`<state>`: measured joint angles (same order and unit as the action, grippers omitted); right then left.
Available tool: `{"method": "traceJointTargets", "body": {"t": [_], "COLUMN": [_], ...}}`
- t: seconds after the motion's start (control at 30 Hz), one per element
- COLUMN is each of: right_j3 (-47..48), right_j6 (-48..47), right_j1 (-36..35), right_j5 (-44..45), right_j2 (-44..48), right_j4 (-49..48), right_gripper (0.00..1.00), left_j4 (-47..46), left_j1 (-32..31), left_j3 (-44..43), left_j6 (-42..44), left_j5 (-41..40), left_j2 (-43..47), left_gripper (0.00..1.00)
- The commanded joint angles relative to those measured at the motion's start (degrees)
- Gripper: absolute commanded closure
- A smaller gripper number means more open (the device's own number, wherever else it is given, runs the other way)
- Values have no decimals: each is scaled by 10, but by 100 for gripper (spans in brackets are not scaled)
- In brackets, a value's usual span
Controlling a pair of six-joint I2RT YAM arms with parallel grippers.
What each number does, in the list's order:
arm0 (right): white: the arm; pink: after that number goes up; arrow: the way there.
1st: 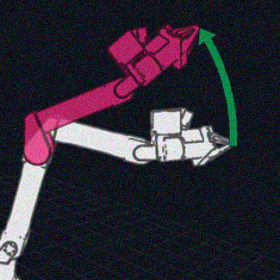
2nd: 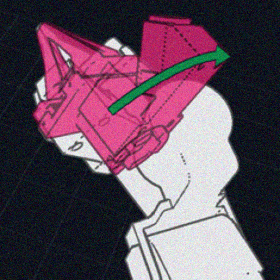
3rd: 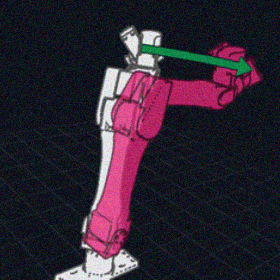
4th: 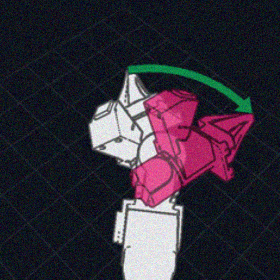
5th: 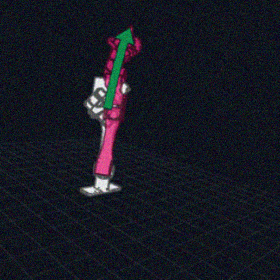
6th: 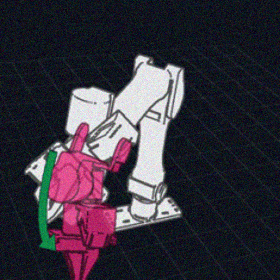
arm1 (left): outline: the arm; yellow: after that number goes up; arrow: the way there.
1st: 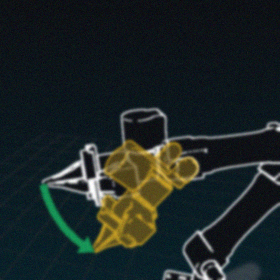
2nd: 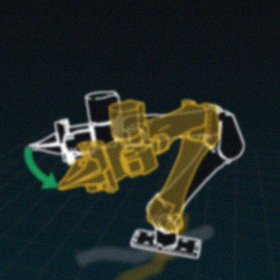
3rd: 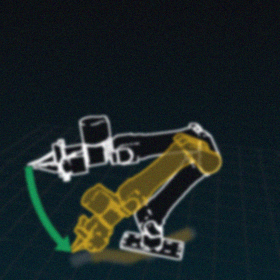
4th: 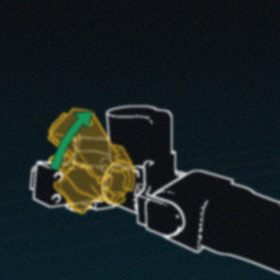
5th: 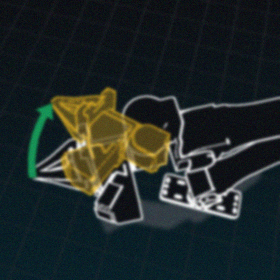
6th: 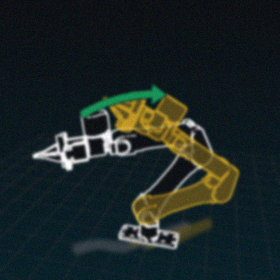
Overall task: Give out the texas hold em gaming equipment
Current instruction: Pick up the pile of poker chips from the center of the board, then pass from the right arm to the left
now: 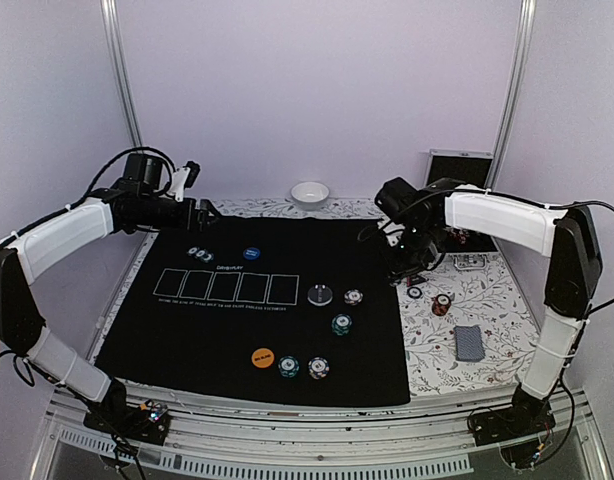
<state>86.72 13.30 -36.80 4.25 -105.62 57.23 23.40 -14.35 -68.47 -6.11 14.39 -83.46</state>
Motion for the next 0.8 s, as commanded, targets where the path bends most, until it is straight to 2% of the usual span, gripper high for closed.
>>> {"method": "traceJointTargets", "body": {"t": [0.0, 0.1, 0.23, 0.33, 0.47, 0.6, 0.77], "right_j3": [68, 101, 114, 117, 109, 113, 111], "right_j6": [-23, -42, -95, -115, -130, -145, -137], "right_j1": [-71, -132, -202, -227, -249, -256, -257], "right_j5": [8, 14, 20, 20, 15, 18, 23], "right_j2": [24, 19, 10, 3, 5, 0, -3], "right_j4": [13, -17, -70, -97, -138, -159, -172], "right_gripper": [91, 91, 91, 91, 91, 91, 91], "left_j4": [-45, -111, -193, -219, -220, -220, -215], "left_j1": [-37, -90, -151, -193, -219, -228, -228], "left_j3": [20, 49, 77, 83, 86, 91, 97], "left_j6": [-65, -129, -206, -231, -237, -234, -233], "left_j5": [118, 205, 278, 308, 312, 312, 299], "left_j2": [15, 9, -14, -30, -48, -58, -66], "left_gripper": [11, 11, 9, 7, 6, 12, 26]}}
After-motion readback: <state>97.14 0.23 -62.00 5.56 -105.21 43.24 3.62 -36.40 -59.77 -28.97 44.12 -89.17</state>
